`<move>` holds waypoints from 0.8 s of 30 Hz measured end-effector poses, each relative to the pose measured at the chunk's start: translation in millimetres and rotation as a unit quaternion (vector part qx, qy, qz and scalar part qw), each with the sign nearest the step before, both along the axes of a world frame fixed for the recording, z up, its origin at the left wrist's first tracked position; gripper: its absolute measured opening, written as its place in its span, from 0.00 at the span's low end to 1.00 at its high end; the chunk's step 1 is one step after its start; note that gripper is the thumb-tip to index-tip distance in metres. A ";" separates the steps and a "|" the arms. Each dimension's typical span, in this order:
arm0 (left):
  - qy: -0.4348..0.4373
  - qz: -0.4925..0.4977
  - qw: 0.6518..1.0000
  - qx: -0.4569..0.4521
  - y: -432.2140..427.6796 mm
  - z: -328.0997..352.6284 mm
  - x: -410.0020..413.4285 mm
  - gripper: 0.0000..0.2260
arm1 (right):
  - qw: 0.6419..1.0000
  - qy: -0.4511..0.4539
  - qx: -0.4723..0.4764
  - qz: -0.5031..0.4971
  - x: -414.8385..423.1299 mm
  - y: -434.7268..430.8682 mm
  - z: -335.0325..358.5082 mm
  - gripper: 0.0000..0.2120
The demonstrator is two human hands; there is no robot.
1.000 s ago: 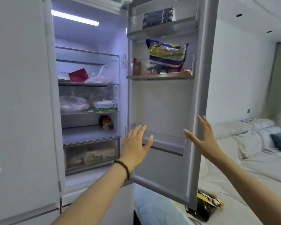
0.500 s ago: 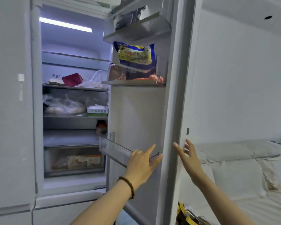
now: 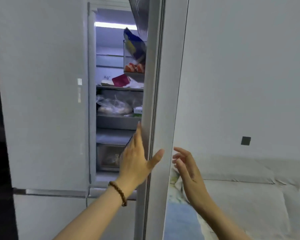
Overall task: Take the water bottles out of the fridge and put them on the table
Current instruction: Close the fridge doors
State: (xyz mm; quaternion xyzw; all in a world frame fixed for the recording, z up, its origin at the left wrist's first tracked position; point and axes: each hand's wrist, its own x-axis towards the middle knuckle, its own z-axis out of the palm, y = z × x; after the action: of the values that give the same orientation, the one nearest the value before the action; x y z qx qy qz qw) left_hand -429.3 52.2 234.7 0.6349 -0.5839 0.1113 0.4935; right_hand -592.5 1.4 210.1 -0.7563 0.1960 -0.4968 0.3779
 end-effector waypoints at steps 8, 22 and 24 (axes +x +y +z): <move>0.119 0.003 0.991 -0.065 34.0 15.1 121.0 0.46 | 0.996 0.040 -0.075 0.011 147.1 -6.8 -2.6 0.23; 0.046 -0.041 0.997 -0.050 -35.3 12.1 331.7 0.34 | 0.909 0.183 -0.313 -0.208 359.1 -87.4 -24.0 0.30; -0.074 0.048 0.994 -0.068 -54.6 6.0 354.5 0.33 | 0.889 0.201 -0.342 -0.229 372.1 -106.2 -23.6 0.29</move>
State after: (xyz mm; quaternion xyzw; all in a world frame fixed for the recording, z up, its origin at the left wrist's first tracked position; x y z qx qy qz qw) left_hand -74.8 -2.5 240.7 0.6176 -0.5785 0.2208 0.4849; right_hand -220.5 -104.8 186.5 -0.8565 0.2533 -0.4432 -0.0758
